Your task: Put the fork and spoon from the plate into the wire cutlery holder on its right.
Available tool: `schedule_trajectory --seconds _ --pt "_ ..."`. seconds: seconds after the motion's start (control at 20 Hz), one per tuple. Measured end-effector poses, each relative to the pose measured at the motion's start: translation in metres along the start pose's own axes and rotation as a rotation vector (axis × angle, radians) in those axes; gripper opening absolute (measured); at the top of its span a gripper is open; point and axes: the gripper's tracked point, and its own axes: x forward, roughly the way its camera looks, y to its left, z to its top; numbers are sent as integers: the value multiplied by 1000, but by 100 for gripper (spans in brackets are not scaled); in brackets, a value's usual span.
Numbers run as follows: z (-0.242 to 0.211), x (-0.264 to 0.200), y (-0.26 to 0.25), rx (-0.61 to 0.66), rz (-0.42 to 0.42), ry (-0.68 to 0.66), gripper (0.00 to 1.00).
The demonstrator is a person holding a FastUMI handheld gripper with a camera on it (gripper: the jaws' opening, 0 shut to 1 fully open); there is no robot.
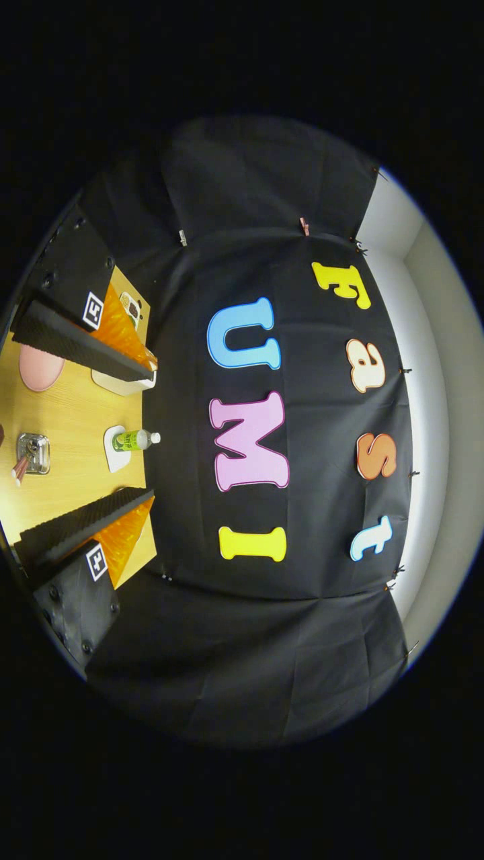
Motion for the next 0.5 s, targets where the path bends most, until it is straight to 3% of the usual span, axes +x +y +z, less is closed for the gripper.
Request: schedule_trajectory --seconds 0.5 --pt "-15 1 0 -54 7 -42 99"
